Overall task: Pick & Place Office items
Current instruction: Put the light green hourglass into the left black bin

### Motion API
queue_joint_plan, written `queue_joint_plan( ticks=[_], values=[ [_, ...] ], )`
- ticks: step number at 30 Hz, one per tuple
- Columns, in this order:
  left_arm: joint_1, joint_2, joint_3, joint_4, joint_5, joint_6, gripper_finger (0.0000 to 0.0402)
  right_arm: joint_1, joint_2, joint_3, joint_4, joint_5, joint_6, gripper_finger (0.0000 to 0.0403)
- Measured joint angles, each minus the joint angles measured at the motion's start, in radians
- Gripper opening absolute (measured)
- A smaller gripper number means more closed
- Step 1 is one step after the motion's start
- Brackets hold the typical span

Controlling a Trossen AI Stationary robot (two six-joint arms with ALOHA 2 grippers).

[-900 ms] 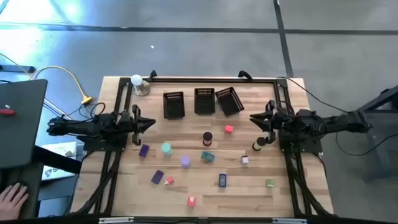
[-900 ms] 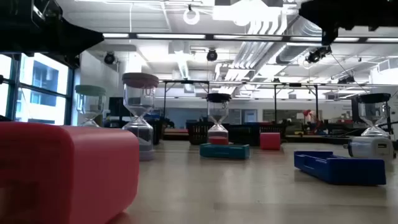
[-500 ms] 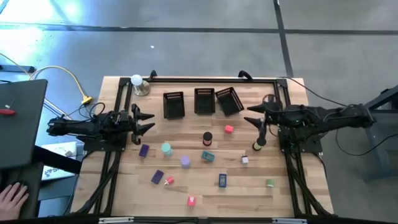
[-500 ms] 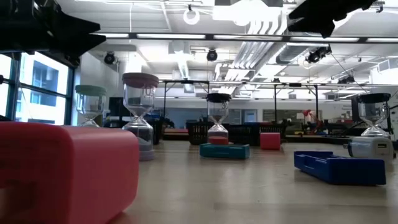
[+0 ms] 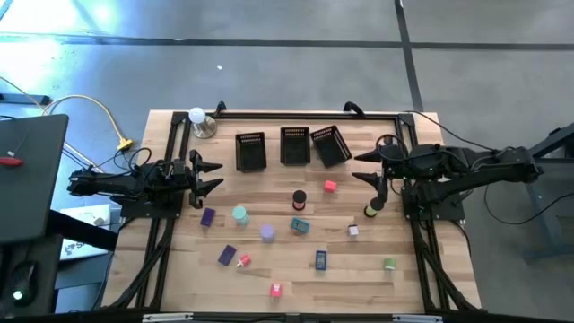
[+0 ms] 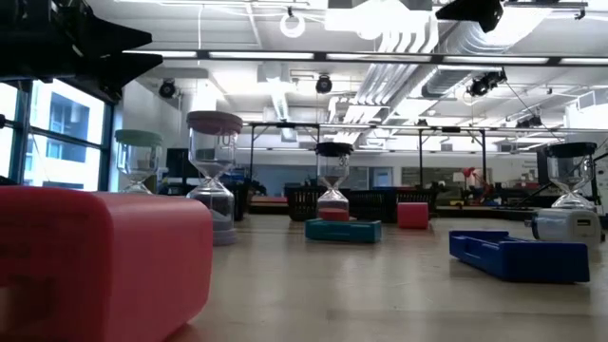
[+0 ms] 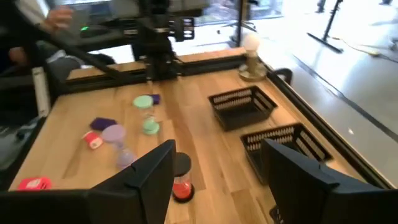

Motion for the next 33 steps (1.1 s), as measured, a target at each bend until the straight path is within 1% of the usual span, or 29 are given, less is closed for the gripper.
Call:
queue_joint_plan(
  ticks=[3,5,8,12,15,17,19,23,29,33],
  values=[
    [0.0,0.0,0.0,0.0,0.0,-0.001,0.0224,0.001,0.001,0.0,-0.009,-0.052,-0.076,0.0225],
    [0.0,0.0,0.0,0.0,0.0,-0.002,0.0224,0.007,0.002,0.002,-0.03,-0.043,-0.091,0.0225],
    [0.0,0.0,0.0,0.0,0.0,-0.003,0.0224,0.014,0.026,0.048,-0.136,-0.013,-0.048,0.0225],
    [0.0,0.0,0.0,0.0,0.0,-0.003,0.0224,0.032,0.072,0.121,-0.302,0.019,0.059,0.0225],
    [0.0,0.0,0.0,0.0,0.0,-0.003,0.0224,0.047,0.107,0.186,-0.443,0.056,0.197,0.0225],
    [0.0,0.0,0.0,0.001,0.0,-0.003,0.0224,0.057,0.132,0.211,-0.53,0.061,0.302,0.0225],
    [0.0,0.0,0.0,0.005,0.0,-0.007,0.0224,0.065,0.153,0.216,-0.566,0.058,0.414,0.0225],
    [0.0,0.0,0.0,0.006,0.0,-0.014,0.0224,0.09,0.186,0.216,-0.631,0.028,0.598,0.0225],
    [0.0,0.0,0.0,0.006,0.0,-0.036,0.0224,0.132,0.258,0.216,-0.746,-0.007,0.82,0.0225],
    [0.0,0.0,0.0,0.006,0.0,-0.037,0.0224,0.158,0.306,0.216,-0.855,-0.05,1.029,0.0225]
  ],
)
